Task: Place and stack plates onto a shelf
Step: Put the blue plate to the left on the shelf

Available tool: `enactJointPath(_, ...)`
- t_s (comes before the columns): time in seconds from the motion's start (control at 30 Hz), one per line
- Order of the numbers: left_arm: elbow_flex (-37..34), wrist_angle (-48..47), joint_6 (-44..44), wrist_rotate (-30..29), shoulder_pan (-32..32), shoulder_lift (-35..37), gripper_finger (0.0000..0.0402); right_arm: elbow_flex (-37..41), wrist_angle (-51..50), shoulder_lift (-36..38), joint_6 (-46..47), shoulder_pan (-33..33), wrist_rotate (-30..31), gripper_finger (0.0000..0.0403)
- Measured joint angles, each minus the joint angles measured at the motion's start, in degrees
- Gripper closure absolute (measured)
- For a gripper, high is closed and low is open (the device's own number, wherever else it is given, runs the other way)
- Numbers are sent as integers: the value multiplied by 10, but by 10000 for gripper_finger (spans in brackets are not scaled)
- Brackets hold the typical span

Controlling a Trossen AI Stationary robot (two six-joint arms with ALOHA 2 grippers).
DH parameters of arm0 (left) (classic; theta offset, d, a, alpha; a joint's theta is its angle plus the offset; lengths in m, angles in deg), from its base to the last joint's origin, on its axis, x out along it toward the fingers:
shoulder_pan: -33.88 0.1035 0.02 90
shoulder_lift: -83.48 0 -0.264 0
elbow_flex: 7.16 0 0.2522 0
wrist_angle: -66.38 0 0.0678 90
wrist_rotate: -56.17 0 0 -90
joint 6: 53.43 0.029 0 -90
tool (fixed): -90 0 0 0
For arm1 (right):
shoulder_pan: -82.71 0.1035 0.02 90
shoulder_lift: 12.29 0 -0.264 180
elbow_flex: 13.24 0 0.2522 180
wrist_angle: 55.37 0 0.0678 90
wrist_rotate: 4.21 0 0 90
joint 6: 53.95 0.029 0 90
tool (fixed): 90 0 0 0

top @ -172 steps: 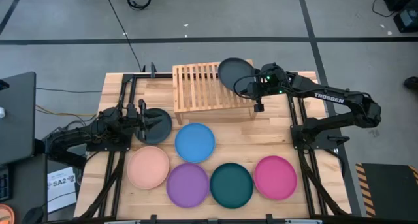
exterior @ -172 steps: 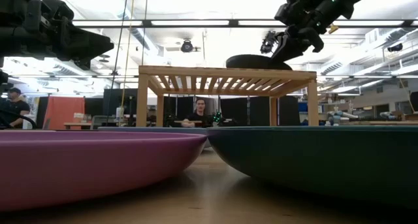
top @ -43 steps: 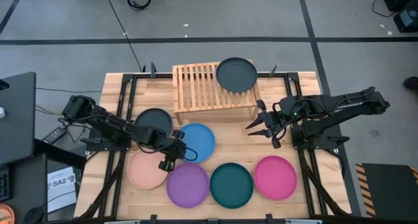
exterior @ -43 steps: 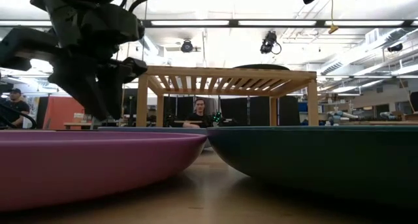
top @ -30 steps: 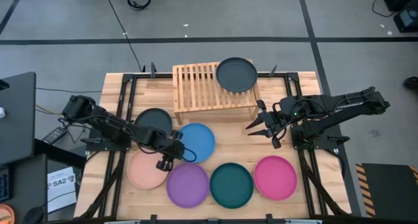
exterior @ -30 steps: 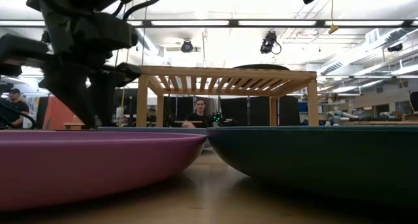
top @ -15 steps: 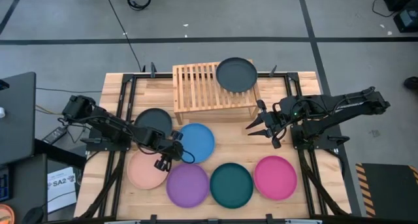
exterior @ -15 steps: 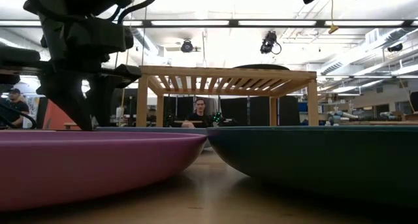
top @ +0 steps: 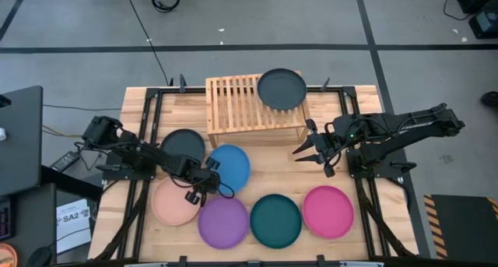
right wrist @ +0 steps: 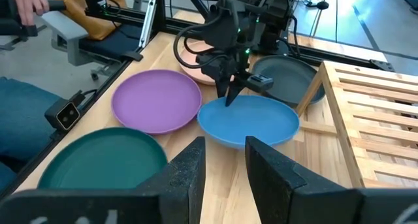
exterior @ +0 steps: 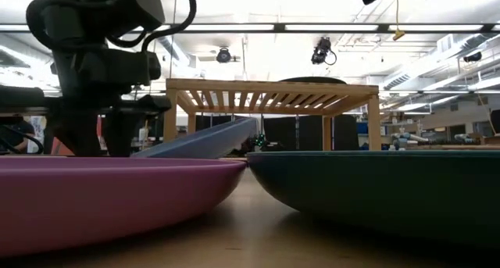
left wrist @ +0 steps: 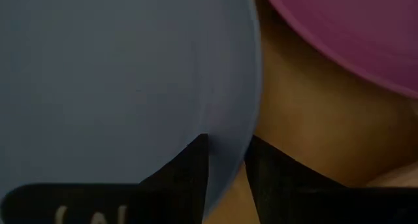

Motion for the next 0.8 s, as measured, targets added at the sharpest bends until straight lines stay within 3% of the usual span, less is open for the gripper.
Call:
enactJointPath(0.33, 3, 13, 3, -53, 0, 5, 379, 0, 0, 0, 0, 0, 0, 289)
enactJointPath(0.6, 10, 27, -4, -54, 0, 31, 385, 0, 0, 0, 0, 0, 0, 289)
enactJointPath(0.8, 56, 22, -4, -52, 0, 44, 386, 0, 0, 0, 0, 0, 0, 289)
